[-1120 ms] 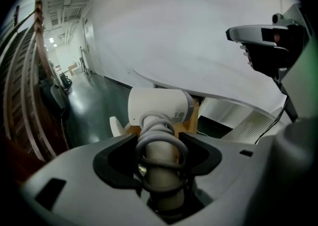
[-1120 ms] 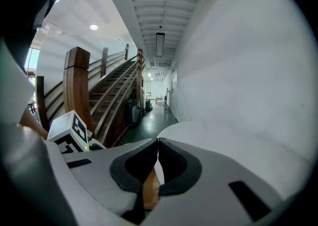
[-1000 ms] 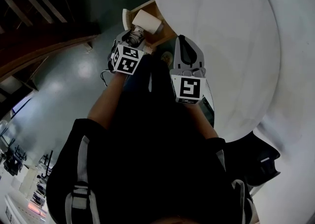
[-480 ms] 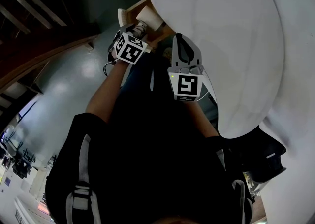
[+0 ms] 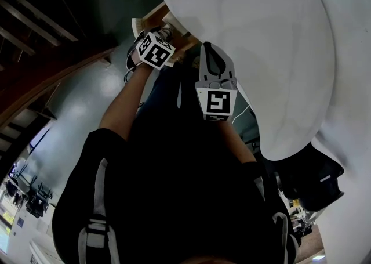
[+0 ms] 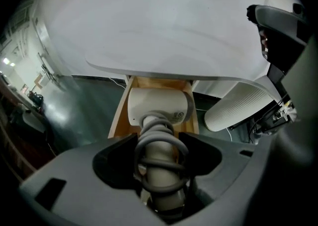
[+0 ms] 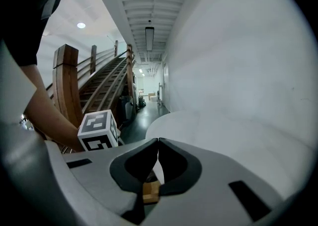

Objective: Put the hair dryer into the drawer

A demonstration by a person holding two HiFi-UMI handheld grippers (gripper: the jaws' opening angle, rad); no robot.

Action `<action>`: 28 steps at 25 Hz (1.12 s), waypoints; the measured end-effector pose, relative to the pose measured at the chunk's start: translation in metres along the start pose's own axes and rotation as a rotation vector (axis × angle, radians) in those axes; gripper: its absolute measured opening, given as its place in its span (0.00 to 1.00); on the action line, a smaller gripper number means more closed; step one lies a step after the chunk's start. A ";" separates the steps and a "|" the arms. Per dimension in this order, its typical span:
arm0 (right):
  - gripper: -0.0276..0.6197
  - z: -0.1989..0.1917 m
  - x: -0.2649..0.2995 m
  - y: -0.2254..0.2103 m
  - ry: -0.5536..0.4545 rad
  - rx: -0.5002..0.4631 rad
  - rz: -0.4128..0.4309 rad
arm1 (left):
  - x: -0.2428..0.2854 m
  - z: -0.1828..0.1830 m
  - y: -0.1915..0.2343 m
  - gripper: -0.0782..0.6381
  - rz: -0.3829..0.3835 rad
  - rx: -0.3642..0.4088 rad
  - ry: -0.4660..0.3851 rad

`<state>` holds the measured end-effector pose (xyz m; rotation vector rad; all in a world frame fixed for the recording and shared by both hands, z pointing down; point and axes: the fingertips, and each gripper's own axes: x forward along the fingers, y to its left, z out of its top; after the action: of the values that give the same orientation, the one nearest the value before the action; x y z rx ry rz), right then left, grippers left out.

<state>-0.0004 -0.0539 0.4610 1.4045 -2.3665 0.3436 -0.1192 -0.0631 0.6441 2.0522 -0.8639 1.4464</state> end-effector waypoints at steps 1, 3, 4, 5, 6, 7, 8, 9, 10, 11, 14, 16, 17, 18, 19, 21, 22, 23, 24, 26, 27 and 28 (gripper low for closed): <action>0.08 -0.001 0.000 -0.001 0.001 0.003 -0.002 | 0.003 0.002 -0.001 0.48 -0.006 0.013 0.008; 0.08 -0.002 0.001 -0.002 0.003 0.009 -0.006 | 0.009 0.006 -0.002 0.48 -0.018 0.037 0.023; 0.08 -0.003 0.001 -0.003 0.007 0.009 -0.008 | 0.012 0.007 -0.003 0.48 -0.024 0.048 0.030; 0.08 -0.003 0.002 -0.003 0.011 0.008 -0.010 | 0.014 0.009 -0.003 0.48 -0.029 0.061 0.036; 0.08 -0.004 0.002 -0.003 0.014 0.008 -0.012 | 0.017 0.010 -0.004 0.48 -0.034 0.075 0.043; 0.08 -0.004 0.002 -0.003 0.016 0.008 -0.013 | 0.020 0.011 -0.004 0.48 -0.039 0.090 0.050; 0.08 -0.005 0.003 -0.003 0.018 0.009 -0.014 | 0.023 0.012 -0.005 0.48 -0.044 0.105 0.058; 0.08 -0.007 0.003 -0.003 0.021 0.010 -0.014 | 0.027 0.013 -0.006 0.48 -0.049 0.117 0.067; 0.08 -0.008 0.003 -0.002 0.022 0.012 -0.014 | 0.029 0.014 -0.006 0.48 -0.055 0.126 0.075; 0.08 -0.010 0.003 -0.002 0.023 0.016 -0.014 | 0.032 0.015 -0.007 0.48 -0.060 0.133 0.082; 0.08 -0.015 0.001 0.000 0.054 0.040 -0.017 | 0.040 0.014 -0.006 0.48 -0.071 0.141 0.103; 0.08 -0.017 -0.002 0.001 0.099 0.057 -0.020 | 0.045 0.011 -0.006 0.48 -0.073 0.144 0.123; 0.08 -0.018 -0.003 0.001 0.108 0.059 -0.023 | 0.047 0.009 -0.005 0.48 -0.073 0.147 0.135; 0.08 -0.019 -0.003 0.000 0.110 0.058 -0.025 | 0.050 0.006 -0.004 0.48 -0.073 0.149 0.148; 0.08 -0.020 -0.004 0.000 0.111 0.057 -0.027 | 0.052 0.003 -0.003 0.48 -0.072 0.148 0.160; 0.08 -0.023 -0.004 0.000 0.116 0.057 -0.029 | 0.056 -0.002 -0.001 0.48 -0.071 0.139 0.179; 0.08 -0.024 -0.003 0.001 0.119 0.059 -0.031 | 0.058 -0.004 0.000 0.48 -0.070 0.135 0.187; 0.08 -0.025 -0.003 0.001 0.121 0.061 -0.033 | 0.059 -0.007 0.001 0.48 -0.068 0.133 0.195; 0.08 -0.026 -0.004 0.001 0.121 0.065 -0.036 | 0.061 -0.008 0.002 0.48 -0.066 0.134 0.204; 0.08 -0.027 -0.004 0.001 0.121 0.071 -0.041 | 0.063 -0.011 0.001 0.48 -0.060 0.146 0.222; 0.08 -0.028 -0.005 0.001 0.121 0.073 -0.042 | 0.064 -0.012 0.001 0.48 -0.057 0.154 0.232; 0.08 -0.028 -0.005 0.001 0.121 0.071 -0.042 | 0.065 -0.013 0.001 0.48 -0.055 0.163 0.243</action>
<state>0.0061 -0.0389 0.4842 1.4213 -2.2440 0.4917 -0.1125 -0.0687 0.7102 1.9422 -0.6044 1.7409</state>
